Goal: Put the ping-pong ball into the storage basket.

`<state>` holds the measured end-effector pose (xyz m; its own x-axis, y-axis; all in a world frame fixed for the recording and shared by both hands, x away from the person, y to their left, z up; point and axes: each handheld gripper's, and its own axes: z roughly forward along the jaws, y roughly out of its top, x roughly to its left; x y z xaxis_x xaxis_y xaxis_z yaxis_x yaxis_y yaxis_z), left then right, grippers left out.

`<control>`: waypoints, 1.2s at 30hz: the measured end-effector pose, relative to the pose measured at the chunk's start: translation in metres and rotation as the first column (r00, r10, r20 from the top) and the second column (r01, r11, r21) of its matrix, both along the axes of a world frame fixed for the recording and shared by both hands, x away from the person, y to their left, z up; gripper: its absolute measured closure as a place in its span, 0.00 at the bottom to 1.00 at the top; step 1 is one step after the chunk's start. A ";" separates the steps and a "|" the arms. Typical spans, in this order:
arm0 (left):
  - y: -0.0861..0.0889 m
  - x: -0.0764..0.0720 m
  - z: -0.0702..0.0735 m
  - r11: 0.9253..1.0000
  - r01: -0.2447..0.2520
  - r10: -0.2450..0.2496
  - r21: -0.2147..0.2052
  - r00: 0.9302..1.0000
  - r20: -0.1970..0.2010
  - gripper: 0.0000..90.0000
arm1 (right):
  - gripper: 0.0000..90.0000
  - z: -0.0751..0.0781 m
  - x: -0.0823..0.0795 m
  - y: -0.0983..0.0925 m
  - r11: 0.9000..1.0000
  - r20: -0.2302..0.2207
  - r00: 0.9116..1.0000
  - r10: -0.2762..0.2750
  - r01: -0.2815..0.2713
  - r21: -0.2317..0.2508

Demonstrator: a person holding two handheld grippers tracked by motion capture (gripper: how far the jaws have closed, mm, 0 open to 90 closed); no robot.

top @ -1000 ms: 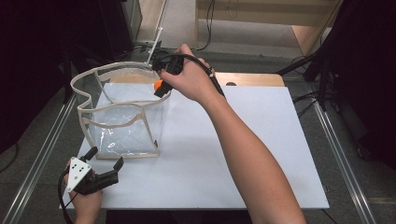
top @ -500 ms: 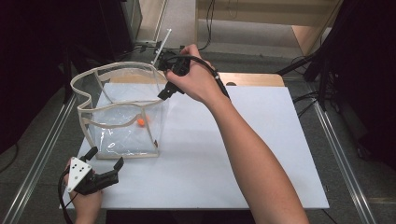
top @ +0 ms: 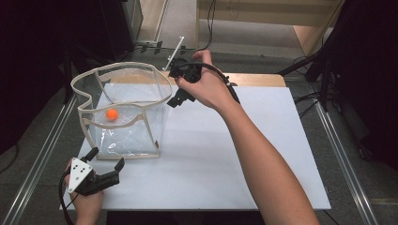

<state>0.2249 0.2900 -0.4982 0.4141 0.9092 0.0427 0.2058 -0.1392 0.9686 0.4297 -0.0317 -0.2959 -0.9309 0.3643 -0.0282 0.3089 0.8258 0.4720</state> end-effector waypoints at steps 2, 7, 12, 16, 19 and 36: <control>0.000 0.000 0.000 1.000 0.000 0.000 -0.002 1.000 0.001 0.04 | 0.00 -0.002 -0.002 -0.002 1.000 0.000 1.000 -0.011 0.011 -0.001; 0.000 0.000 0.000 1.000 0.000 0.000 -0.005 1.000 0.002 0.04 | 0.00 -0.008 -0.004 -0.007 1.000 0.001 1.000 -0.011 0.011 -0.003; 0.000 0.000 0.000 1.000 0.000 0.000 -0.004 1.000 0.002 0.04 | 0.00 -0.015 -0.005 -0.011 1.000 -0.005 1.000 -0.015 0.015 -0.005; 0.000 0.000 0.000 1.000 0.000 0.000 -0.001 1.000 0.002 0.04 | 0.00 -0.019 -0.007 -0.014 1.000 -0.012 1.000 -0.018 0.018 0.005; 0.000 0.000 0.000 1.000 0.000 0.000 -0.001 1.000 0.002 0.04 | 0.00 -0.022 -0.009 -0.017 1.000 -0.014 1.000 -0.025 0.025 0.012; -0.001 0.000 0.000 1.000 -0.001 0.001 0.001 1.000 0.001 0.04 | 0.00 -0.037 -0.015 -0.035 0.999 -0.019 0.999 -0.041 0.041 0.024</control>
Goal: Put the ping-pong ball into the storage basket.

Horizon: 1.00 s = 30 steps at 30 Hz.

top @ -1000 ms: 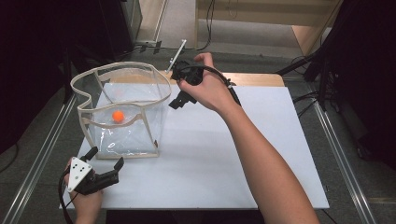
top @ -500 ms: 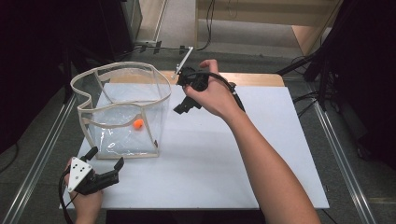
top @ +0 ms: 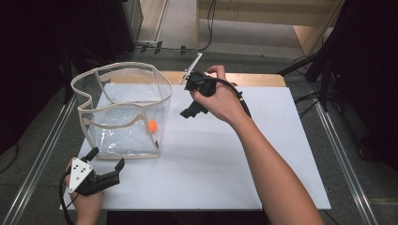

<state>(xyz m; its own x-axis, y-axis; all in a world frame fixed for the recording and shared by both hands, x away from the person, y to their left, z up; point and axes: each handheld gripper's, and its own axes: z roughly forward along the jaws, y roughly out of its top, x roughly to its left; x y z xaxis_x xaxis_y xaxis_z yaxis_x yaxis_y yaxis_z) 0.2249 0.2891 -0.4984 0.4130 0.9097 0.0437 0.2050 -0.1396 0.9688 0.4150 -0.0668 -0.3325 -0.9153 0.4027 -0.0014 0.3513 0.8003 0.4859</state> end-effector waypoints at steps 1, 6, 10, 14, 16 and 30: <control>0.000 0.000 0.000 1.000 0.000 0.000 0.000 1.000 0.000 0.04 | 0.00 -0.001 0.000 -0.001 1.000 0.002 1.000 0.006 -0.006 0.005; 0.000 0.000 0.000 1.000 0.001 -0.001 0.001 1.000 0.001 0.04 | 0.00 -0.005 -0.002 -0.007 1.000 -0.001 1.000 -0.003 0.003 0.015; 0.000 0.000 0.000 1.000 0.001 -0.001 -0.001 1.000 0.001 0.04 | 0.00 -0.010 -0.003 -0.012 1.000 0.000 1.000 -0.007 0.007 0.023; 0.000 0.000 0.000 1.000 0.001 -0.001 0.003 1.000 0.000 0.04 | 0.00 -0.015 -0.005 -0.016 0.999 -0.004 1.000 -0.010 0.010 0.030; 0.000 0.000 0.000 1.000 0.001 -0.001 0.003 1.000 0.000 0.04 | 0.00 -0.017 -0.005 -0.017 0.999 -0.004 1.000 -0.009 0.009 0.032; 0.000 0.000 0.000 1.000 0.001 -0.001 0.007 1.000 -0.001 0.04 | 0.00 -0.029 -0.013 -0.029 0.999 0.002 1.000 -0.015 0.015 0.042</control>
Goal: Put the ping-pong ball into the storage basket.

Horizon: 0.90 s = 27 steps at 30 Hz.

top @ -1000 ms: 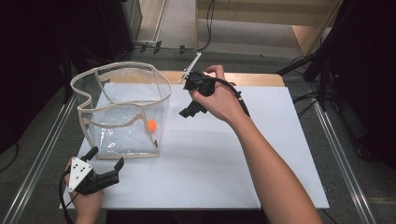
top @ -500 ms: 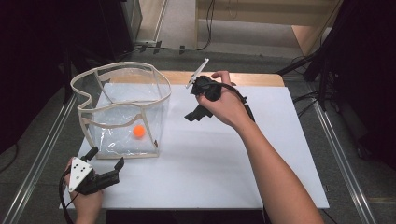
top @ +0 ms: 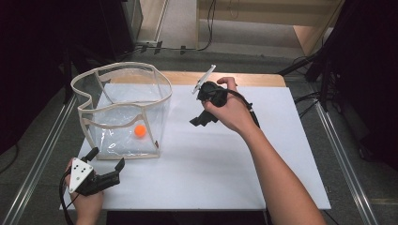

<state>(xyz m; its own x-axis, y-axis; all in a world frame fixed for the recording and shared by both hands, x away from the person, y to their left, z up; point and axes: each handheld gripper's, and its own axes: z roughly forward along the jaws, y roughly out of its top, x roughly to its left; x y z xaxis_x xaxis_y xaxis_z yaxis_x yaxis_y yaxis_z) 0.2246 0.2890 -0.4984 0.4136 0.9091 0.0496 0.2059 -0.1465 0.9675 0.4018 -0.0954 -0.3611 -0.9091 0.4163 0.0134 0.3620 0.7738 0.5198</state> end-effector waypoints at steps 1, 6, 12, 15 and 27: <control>0.000 0.000 0.000 1.000 0.000 0.000 0.001 1.000 0.000 0.04 | 0.00 -0.001 -0.001 -0.001 1.000 0.000 1.000 0.001 -0.001 0.004; 0.000 0.000 0.000 1.000 -0.001 0.001 0.002 1.000 0.001 0.04 | 0.00 -0.004 -0.004 -0.006 1.000 0.002 1.000 -0.009 0.009 0.010; 0.000 0.000 0.000 1.000 -0.001 0.001 0.001 1.000 0.000 0.04 | 0.00 -0.008 -0.007 -0.012 1.000 0.004 1.000 -0.018 0.018 0.014; 0.000 0.000 0.000 1.000 -0.002 0.002 -0.002 1.000 0.001 0.04 | 0.00 -0.009 -0.008 -0.015 1.000 0.004 1.000 -0.019 0.019 0.013; 0.000 0.000 0.000 1.000 -0.002 0.002 -0.002 1.000 0.001 0.04 | 0.00 -0.018 -0.016 -0.030 0.999 0.008 0.999 -0.035 0.035 0.032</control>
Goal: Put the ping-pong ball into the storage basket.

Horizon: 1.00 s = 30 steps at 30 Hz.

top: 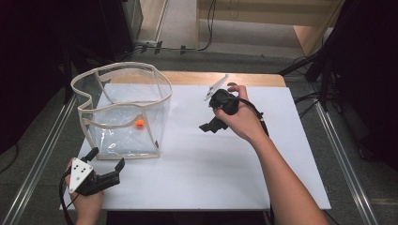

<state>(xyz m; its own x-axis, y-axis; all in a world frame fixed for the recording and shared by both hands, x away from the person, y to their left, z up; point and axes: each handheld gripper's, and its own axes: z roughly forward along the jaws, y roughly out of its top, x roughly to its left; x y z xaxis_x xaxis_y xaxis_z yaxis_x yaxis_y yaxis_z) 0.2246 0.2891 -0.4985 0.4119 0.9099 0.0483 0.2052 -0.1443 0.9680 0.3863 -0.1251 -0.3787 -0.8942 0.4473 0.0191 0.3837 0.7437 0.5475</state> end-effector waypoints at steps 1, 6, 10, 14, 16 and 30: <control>0.000 0.000 0.000 1.000 0.001 -0.001 -0.001 1.000 0.001 0.04 | 0.00 -0.001 -0.001 -0.001 1.000 -0.001 1.000 -0.004 0.004 0.002; 0.000 0.000 0.000 1.000 0.000 0.000 0.003 1.000 0.000 0.04 | 0.00 -0.006 -0.003 -0.008 1.000 0.005 1.000 -0.009 0.009 0.016; 0.000 0.000 0.000 1.000 0.000 0.000 0.002 1.000 0.000 0.04 | 0.00 -0.009 -0.006 -0.015 1.000 -0.001 1.000 -0.022 0.022 0.015; 0.000 0.000 0.000 1.000 0.000 0.000 0.005 1.000 0.000 0.04 | 0.00 -0.012 -0.008 -0.022 0.999 0.004 1.000 -0.029 0.029 0.029; 0.000 0.000 0.000 1.000 0.000 0.000 0.005 1.000 0.000 0.04 | 0.00 -0.014 -0.009 -0.026 0.999 0.001 0.999 -0.036 0.036 0.034; -0.001 0.000 0.000 1.000 0.002 -0.002 0.009 1.000 0.001 0.04 | 0.00 -0.032 -0.019 -0.050 0.996 -0.014 0.997 -0.077 0.078 0.054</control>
<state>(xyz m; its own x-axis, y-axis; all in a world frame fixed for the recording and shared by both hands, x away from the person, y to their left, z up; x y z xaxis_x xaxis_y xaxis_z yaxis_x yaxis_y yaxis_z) 0.2246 0.2884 -0.4987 0.4139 0.9086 0.0568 0.2035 -0.1532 0.9670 0.3674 -0.1747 -0.4107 -0.8564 0.5133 0.0553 0.4456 0.6807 0.5814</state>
